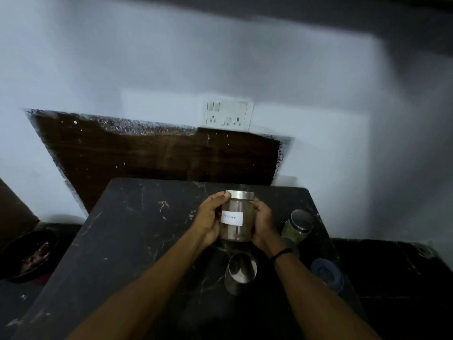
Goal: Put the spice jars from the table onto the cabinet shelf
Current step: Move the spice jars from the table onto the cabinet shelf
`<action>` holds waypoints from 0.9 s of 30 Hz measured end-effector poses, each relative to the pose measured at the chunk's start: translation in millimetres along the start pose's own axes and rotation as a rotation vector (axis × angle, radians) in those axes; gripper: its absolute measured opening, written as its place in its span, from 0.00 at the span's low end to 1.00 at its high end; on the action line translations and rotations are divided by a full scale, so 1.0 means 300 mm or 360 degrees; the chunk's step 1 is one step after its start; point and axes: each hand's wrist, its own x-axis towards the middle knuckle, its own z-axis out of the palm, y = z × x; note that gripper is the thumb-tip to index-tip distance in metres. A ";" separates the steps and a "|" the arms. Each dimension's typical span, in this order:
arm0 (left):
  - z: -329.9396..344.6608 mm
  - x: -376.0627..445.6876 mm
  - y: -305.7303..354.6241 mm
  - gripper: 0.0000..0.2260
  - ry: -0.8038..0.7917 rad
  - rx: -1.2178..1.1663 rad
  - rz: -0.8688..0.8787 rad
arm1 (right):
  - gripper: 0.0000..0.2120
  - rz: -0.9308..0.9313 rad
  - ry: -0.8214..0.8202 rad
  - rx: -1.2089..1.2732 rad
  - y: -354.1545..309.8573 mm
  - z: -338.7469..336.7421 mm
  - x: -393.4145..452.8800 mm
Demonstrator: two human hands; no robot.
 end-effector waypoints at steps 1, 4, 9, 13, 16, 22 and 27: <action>0.029 0.000 0.030 0.22 -0.0020 0.0001 0.0049 | 0.26 -0.0050 -0.0004 -0.0002 -0.038 0.015 0.000; 0.146 0.004 0.170 0.23 -0.0103 0.0017 0.0220 | 0.25 -0.0225 -0.0061 -0.0014 -0.211 0.085 -0.001; 0.367 -0.027 0.457 0.25 -0.0225 0.0051 0.0510 | 0.22 -0.0565 -0.0263 -0.0090 -0.551 0.252 -0.056; 0.515 -0.068 0.649 0.19 -0.0300 0.0095 0.0735 | 0.23 -0.0805 -0.0469 -0.0170 -0.769 0.378 -0.132; 0.593 -0.102 0.766 0.12 -0.0375 0.0210 0.0850 | 0.19 -0.1014 -0.0443 -0.0365 -0.899 0.442 -0.181; 0.718 -0.183 0.969 0.12 -0.0385 0.0315 0.1186 | 0.11 -0.1325 -0.0403 -0.0627 -1.125 0.569 -0.244; 0.824 -0.233 1.138 0.18 -0.0215 0.0462 0.1576 | 0.03 -0.1523 -0.0243 -0.0491 -1.276 0.674 -0.218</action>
